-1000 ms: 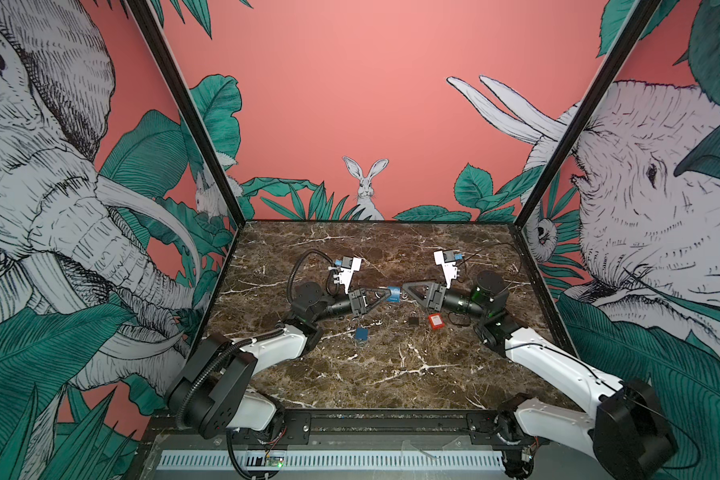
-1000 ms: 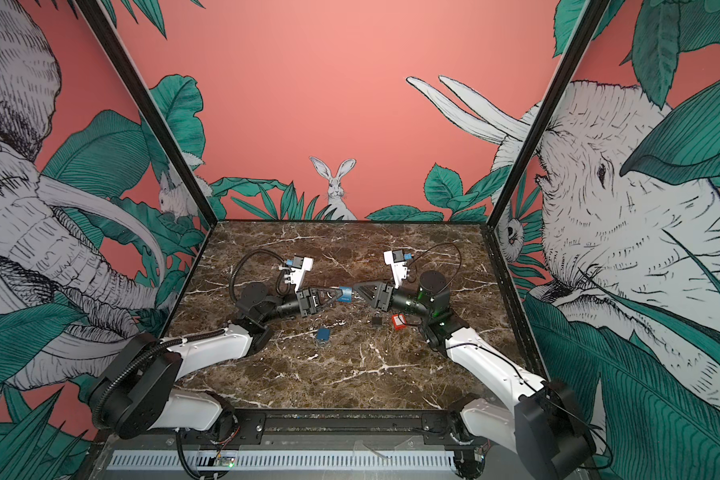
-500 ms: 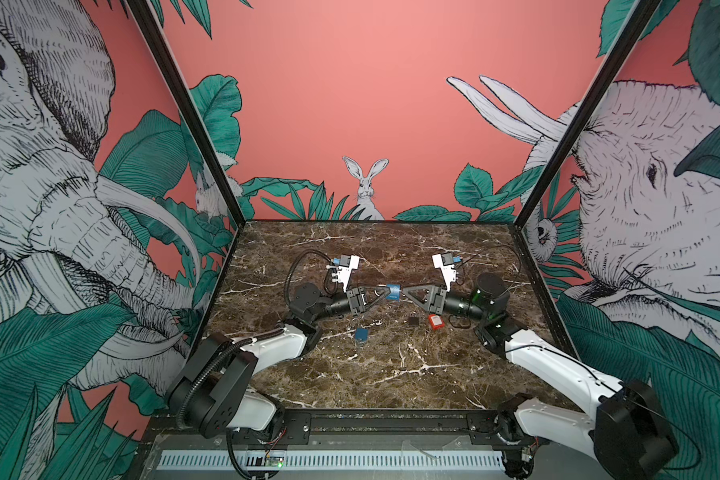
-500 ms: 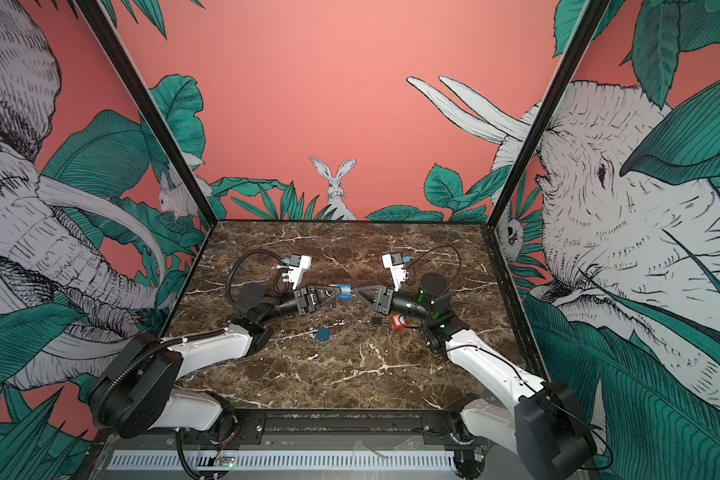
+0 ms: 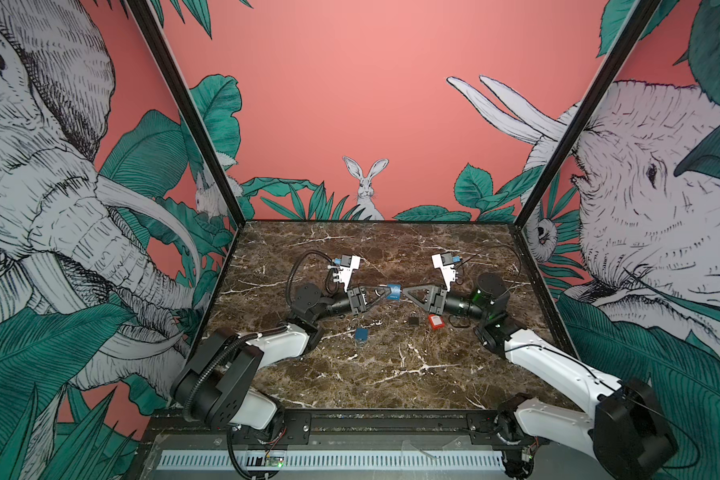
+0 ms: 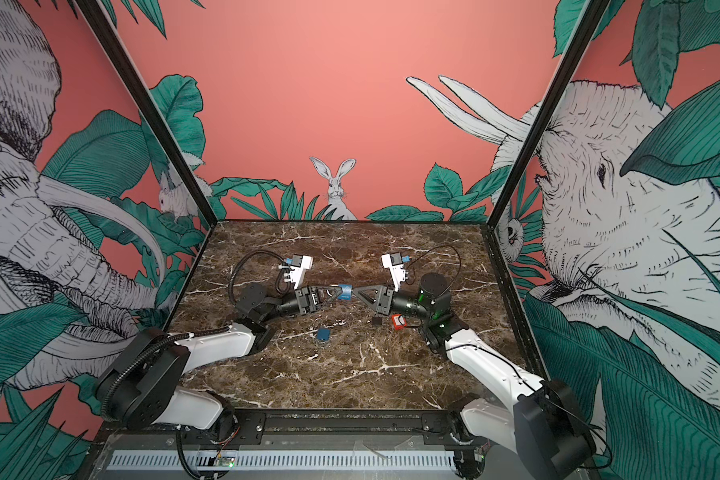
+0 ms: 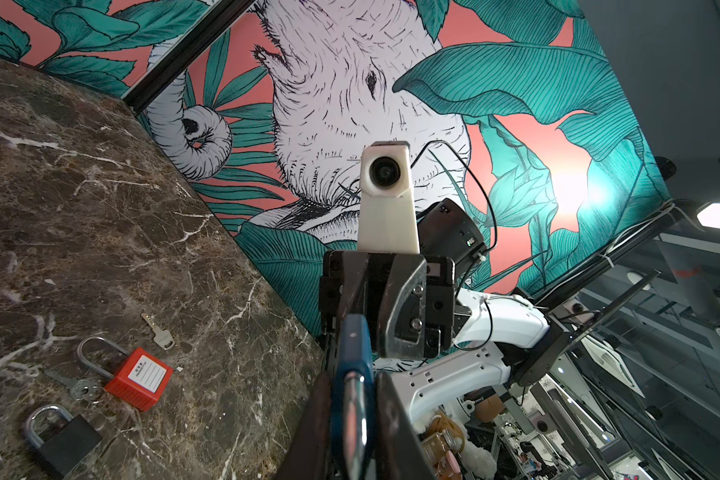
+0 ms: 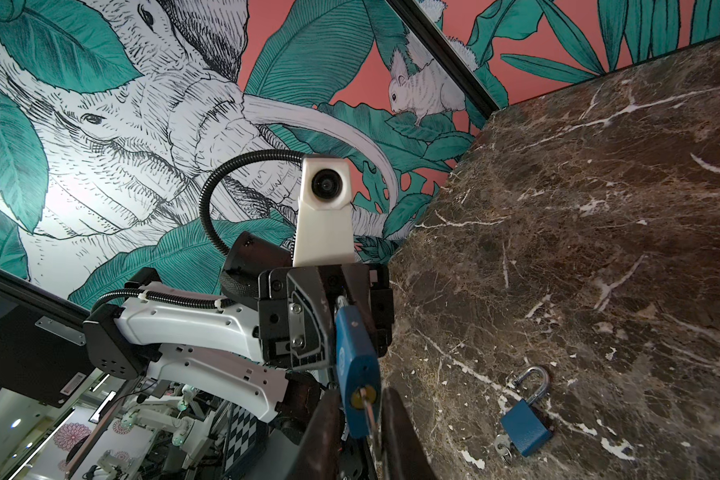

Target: Lock with the key

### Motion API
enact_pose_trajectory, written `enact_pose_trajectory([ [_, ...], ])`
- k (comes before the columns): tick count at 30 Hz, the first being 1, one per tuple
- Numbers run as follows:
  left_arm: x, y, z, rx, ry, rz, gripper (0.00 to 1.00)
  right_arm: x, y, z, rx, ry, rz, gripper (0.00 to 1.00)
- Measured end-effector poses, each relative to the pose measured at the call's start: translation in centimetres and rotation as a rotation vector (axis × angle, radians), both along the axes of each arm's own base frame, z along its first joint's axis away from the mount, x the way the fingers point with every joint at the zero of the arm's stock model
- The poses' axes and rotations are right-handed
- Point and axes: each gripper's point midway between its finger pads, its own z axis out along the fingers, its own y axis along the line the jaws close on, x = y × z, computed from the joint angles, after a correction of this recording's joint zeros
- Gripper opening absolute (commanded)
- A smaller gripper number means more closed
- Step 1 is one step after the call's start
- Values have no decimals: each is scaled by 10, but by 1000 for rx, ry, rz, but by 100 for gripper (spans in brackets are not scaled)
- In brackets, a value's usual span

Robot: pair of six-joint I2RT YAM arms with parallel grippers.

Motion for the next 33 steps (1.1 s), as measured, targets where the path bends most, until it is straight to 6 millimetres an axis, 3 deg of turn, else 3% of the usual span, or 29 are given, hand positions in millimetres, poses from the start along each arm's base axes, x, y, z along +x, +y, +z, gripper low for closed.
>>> enact_pose_trajectory([
  [7, -1, 0, 2, -5, -2, -3, 0, -1, 0, -2, -1, 3, 0, 13],
  [15, -1, 0, 1, -5, 2, -6, 0, -2, -1, -4, 1, -2, 2, 0],
  [33, -3, 1, -3, 24, -16, -13, 0, -4, -13, -7, 17, 2, 5, 0],
])
